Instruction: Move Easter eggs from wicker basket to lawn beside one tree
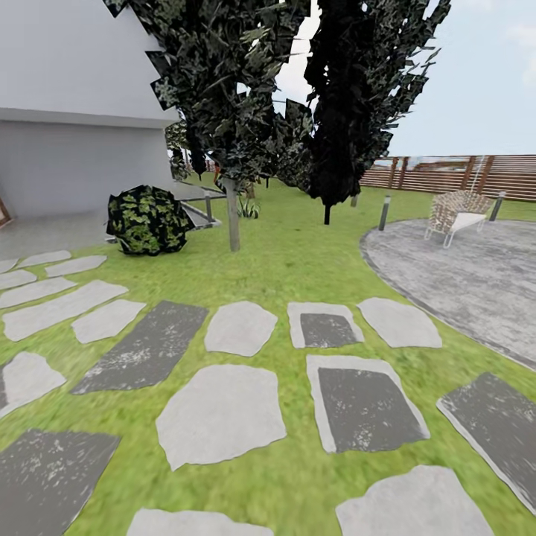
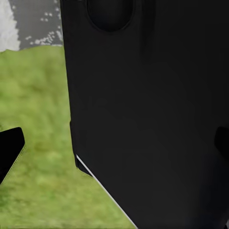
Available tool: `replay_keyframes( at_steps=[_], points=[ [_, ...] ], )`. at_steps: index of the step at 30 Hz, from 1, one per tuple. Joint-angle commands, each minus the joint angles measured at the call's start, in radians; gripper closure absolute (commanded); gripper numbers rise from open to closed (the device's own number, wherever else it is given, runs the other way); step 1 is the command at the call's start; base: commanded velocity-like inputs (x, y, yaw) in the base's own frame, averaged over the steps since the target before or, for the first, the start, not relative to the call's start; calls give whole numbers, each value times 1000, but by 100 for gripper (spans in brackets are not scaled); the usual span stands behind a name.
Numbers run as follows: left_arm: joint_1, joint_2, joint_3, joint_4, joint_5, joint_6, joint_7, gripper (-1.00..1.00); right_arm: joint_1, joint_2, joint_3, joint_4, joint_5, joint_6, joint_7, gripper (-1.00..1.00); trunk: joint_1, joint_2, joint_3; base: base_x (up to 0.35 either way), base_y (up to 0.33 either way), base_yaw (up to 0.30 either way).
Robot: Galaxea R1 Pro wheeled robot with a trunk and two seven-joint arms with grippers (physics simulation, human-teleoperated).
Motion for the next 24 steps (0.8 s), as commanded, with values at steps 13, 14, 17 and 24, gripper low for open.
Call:
replay_keyframes(
  at_steps=[13,14,17,24],
  points=[
    [1,0,0,-2,0,0,0,-100,-1,0,1,0,1,0,0,-100,1,0,-1,342,0,-73],
    [1,0,0,-2,1,0,0,-100,-1,0,1,0,1,0,0,-100,1,0,-1,342,0,-211],
    [1,0,0,-2,0,0,0,-100,-1,0,0,0,1,0,0,-100,1,0,-1,342,0,-74],
    [1,0,0,-2,0,0,0,-100,-1,0,0,0,1,0,0,-100,1,0,-1,342,0,-9]
  ],
)
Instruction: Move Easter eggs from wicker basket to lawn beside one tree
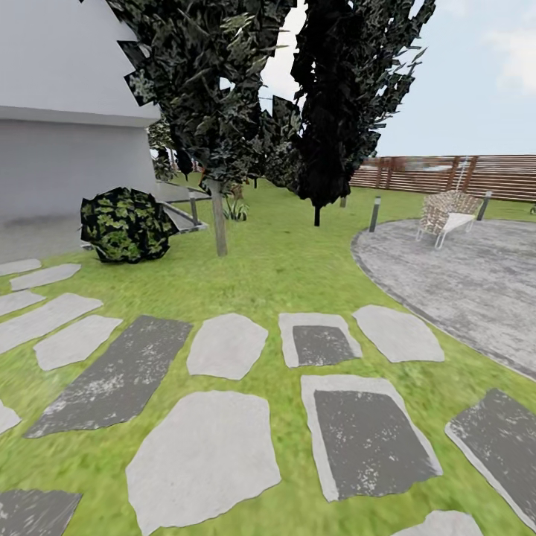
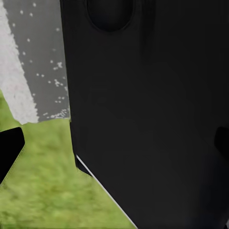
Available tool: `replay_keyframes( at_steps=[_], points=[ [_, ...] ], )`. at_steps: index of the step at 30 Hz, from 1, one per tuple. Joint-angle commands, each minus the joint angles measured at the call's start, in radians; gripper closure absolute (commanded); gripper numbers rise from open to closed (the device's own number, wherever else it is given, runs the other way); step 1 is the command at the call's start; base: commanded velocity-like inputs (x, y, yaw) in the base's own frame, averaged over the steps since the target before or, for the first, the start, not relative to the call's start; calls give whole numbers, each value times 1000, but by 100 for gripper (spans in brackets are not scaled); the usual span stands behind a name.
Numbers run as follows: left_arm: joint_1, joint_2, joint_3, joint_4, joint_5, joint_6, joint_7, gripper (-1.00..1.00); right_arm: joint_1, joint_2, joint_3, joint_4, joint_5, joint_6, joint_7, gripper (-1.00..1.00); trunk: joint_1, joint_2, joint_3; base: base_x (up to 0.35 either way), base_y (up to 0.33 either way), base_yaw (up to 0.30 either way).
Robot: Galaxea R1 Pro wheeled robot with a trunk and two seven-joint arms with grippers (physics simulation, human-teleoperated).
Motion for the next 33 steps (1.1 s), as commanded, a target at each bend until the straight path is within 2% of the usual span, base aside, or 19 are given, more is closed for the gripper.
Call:
replay_keyframes(
  at_steps=[1,33],
  points=[
    [1,0,0,-2,0,1,0,-100,-1,0,0,0,0,0,0,-100,1,0,-1,342,0,-1],
    [1,0,0,-2,0,1,0,-100,-1,0,1,0,0,0,0,-100,1,0,-1,342,0,0]
  ],
)
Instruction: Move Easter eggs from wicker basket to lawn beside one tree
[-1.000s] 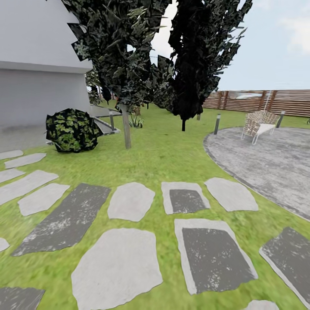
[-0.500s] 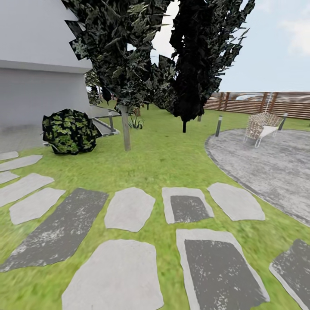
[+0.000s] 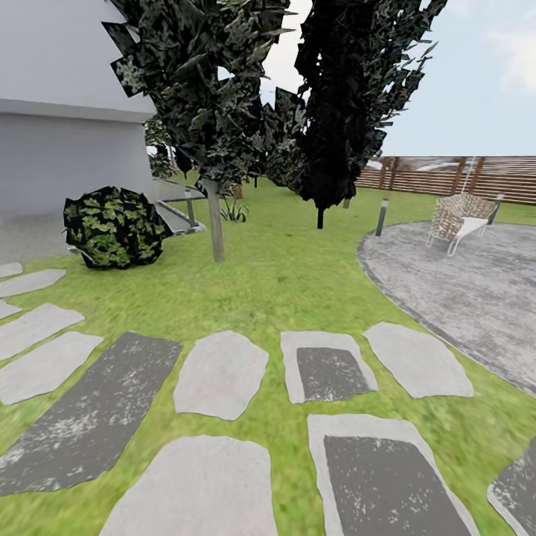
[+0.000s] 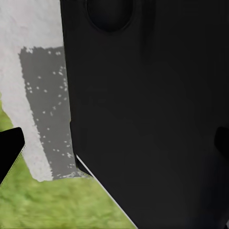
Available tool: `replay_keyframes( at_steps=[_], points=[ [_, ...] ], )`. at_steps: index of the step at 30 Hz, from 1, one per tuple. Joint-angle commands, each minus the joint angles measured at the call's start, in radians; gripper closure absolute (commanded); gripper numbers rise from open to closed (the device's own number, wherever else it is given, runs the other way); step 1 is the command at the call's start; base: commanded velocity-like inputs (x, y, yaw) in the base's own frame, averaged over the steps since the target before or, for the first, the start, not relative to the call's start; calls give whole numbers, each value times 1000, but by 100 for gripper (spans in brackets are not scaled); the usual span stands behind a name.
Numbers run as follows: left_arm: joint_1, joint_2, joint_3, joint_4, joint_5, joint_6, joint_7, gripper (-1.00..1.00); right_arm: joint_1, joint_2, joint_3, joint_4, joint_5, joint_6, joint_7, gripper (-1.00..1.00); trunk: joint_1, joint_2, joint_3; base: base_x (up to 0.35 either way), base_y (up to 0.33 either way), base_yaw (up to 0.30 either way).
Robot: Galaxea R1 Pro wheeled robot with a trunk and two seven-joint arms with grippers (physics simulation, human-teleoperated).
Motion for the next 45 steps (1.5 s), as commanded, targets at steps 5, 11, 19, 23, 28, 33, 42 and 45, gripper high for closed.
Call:
replay_keyframes(
  at_steps=[5,11,19,23,28,33,42,45],
  points=[
    [1,0,0,-2,0,1,0,-100,-1,0,1,0,1,0,0,-100,1,0,-1,342,0,-186],
    [1,0,0,-2,-1,1,-1,-100,-1,0,1,0,1,0,0,-100,1,0,-1,342,0,-201],
    [1,0,0,-2,-1,1,0,-100,-1,0,0,0,1,0,0,-100,1,0,-1,342,0,-19],
    [1,0,0,-2,0,1,0,-100,-1,0,0,0,1,0,0,-100,1,0,-1,342,0,-1],
    [1,0,0,-2,-1,1,-1,-100,-1,0,0,0,1,0,0,-100,1,0,-1,342,0,0],
    [1,-1,0,-2,0,1,-1,-100,-1,0,0,0,1,0,0,-100,1,0,-1,342,0,0],
    [1,-1,0,-2,0,1,0,-100,-1,0,1,0,1,0,0,-100,1,0,-1,342,0,-39],
    [1,-1,0,-2,0,1,0,-100,-1,0,1,0,1,0,0,-100,1,0,-1,342,0,-216]
  ],
)
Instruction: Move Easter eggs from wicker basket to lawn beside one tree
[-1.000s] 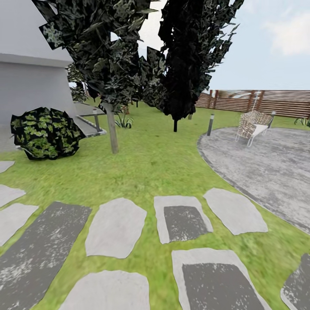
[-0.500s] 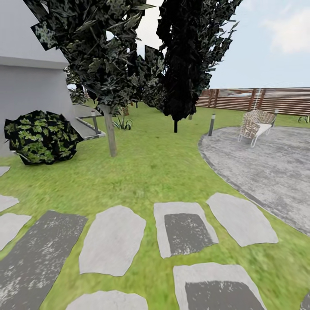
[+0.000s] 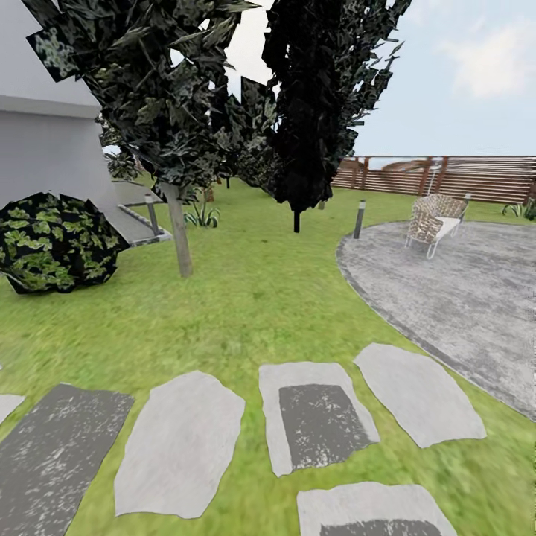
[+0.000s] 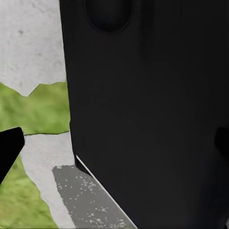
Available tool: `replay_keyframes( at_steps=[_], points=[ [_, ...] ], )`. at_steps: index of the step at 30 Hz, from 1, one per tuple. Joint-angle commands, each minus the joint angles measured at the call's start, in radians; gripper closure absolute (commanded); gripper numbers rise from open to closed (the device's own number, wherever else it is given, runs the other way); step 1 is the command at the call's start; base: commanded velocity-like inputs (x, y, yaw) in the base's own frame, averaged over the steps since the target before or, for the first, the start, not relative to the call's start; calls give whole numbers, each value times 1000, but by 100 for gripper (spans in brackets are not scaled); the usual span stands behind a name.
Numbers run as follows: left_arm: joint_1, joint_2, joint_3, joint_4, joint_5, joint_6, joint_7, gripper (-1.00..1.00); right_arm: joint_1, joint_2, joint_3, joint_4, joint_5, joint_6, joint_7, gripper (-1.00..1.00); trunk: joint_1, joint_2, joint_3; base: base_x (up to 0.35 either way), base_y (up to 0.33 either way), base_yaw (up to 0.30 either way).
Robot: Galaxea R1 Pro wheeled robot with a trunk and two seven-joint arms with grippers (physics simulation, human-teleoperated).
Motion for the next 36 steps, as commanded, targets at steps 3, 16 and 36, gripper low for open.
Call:
replay_keyframes(
  at_steps=[3,16,36],
  points=[
    [1,0,0,-2,-1,1,0,-100,-1,0,-1,0,0,0,0,-100,1,0,-1,342,0,-201],
    [1,0,0,-2,0,1,0,-100,-1,0,0,0,0,0,0,-100,1,0,-1,342,0,-13],
    [1,0,0,-2,2,1,0,-100,-1,0,0,0,1,0,0,-100,1,0,-1,342,0,0]
  ],
)
